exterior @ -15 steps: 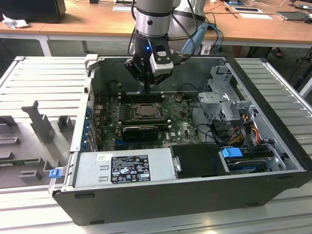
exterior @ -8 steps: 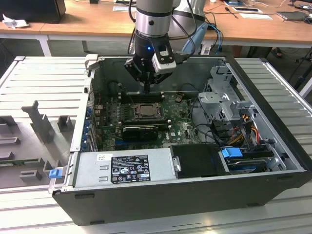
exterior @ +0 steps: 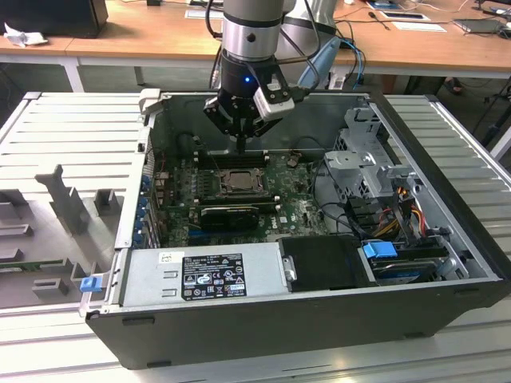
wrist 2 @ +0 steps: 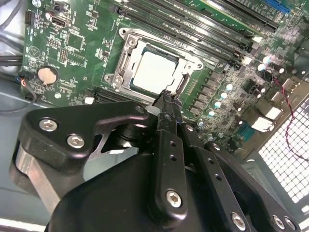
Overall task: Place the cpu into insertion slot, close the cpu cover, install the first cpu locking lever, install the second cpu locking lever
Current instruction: 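Install the first cpu locking lever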
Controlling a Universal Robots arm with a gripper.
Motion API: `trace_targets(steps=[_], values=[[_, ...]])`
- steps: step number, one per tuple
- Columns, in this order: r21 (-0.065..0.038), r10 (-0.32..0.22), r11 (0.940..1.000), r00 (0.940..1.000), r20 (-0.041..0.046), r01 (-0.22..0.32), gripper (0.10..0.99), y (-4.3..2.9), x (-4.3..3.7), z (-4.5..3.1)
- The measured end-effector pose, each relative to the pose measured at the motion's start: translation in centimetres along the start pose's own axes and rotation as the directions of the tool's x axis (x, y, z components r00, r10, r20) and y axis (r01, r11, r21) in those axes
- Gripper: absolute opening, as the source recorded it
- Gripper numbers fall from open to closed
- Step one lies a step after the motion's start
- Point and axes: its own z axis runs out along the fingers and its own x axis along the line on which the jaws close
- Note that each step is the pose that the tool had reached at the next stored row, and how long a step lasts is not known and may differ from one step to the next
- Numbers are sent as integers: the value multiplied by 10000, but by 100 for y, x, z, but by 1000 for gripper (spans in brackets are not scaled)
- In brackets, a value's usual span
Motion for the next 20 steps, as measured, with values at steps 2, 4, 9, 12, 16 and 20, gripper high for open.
trace_targets(steps=[2,4,9,12,16,20], values=[[1,-15,10000,10000,0,15,106,0,1,0],[1,-15,10000,10000,-1,15,106,0,6,0],[0,-17,10000,10000,0,17,106,-7,67,3],[0,-16,10000,10000,0,16,106,-9,87,4],[0,-17,10000,10000,0,17,106,-11,102,4],[1,-56,10000,10000,-1,56,106,-12,108,5]])
